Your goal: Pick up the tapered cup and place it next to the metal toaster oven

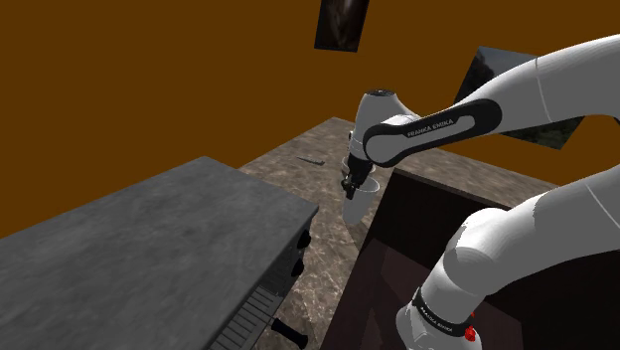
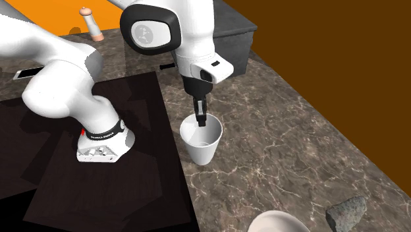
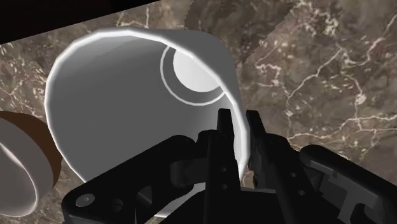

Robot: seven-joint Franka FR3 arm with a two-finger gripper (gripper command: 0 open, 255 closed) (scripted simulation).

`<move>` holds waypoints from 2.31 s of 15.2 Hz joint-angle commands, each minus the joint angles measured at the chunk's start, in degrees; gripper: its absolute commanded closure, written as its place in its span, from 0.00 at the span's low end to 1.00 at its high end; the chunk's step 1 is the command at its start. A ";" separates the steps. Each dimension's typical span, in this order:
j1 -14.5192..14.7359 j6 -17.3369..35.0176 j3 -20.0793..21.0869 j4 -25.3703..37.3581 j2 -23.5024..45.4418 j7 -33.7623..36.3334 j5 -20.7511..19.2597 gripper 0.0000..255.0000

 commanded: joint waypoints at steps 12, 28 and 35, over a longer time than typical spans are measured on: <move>0.43 -6.61 0.22 3.43 -3.20 -1.08 1.00 1.00; 1.02 -20.20 0.90 13.43 -6.90 -3.06 2.60 1.00; 1.15 -25.63 1.21 18.60 -7.20 -3.81 3.09 1.00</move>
